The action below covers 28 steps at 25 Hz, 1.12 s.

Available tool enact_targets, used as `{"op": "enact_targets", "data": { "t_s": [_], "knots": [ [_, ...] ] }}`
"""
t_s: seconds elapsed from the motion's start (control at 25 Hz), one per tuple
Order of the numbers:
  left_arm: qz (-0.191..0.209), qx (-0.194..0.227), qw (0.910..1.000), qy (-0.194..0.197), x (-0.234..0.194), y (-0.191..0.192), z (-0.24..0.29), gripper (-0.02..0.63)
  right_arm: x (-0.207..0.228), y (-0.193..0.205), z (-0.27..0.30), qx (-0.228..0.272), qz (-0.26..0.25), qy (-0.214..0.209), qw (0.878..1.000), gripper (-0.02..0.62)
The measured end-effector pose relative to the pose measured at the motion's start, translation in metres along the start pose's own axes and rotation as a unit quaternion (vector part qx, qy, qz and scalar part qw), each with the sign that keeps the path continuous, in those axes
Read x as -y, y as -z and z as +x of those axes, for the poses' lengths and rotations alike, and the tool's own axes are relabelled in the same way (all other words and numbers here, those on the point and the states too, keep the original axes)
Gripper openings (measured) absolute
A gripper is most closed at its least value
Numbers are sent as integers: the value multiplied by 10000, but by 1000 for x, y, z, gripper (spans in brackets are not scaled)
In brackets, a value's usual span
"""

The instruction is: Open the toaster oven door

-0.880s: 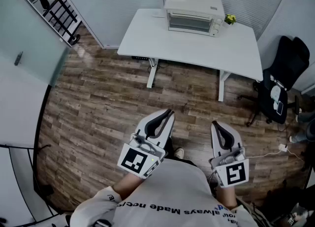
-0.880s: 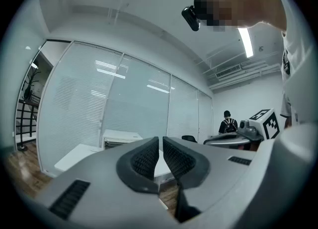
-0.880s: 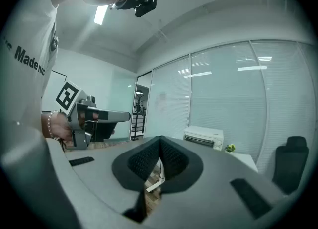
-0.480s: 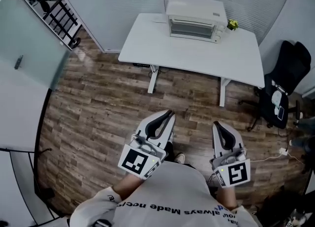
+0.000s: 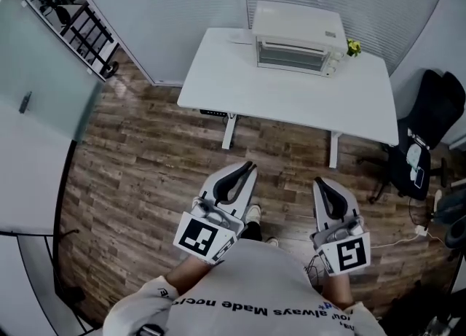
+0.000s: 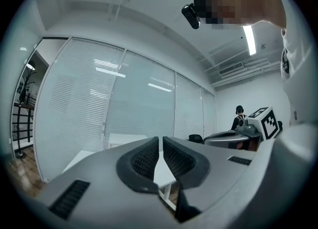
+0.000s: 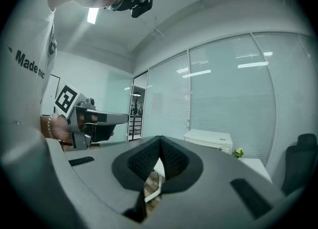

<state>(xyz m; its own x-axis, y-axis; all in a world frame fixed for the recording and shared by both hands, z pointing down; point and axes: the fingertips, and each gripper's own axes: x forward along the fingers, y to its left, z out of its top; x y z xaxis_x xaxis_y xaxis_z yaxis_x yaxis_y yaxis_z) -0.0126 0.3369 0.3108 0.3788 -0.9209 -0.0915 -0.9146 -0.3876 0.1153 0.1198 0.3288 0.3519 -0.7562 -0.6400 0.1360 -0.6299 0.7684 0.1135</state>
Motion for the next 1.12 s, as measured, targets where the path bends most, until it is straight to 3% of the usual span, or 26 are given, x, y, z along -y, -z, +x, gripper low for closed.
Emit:
{"op": "enact_targets", "data": {
  "t_s": [0.48, 1.12],
  "knots": [
    [-163, -198, 9997, 51, -79, 15, 32, 43, 9, -1, 77, -93, 111, 131, 9998, 8],
    [-262, -212, 9994, 94, -114, 21, 62, 43, 30, 2, 116, -136, 174, 282, 9994, 8]
  ]
}}
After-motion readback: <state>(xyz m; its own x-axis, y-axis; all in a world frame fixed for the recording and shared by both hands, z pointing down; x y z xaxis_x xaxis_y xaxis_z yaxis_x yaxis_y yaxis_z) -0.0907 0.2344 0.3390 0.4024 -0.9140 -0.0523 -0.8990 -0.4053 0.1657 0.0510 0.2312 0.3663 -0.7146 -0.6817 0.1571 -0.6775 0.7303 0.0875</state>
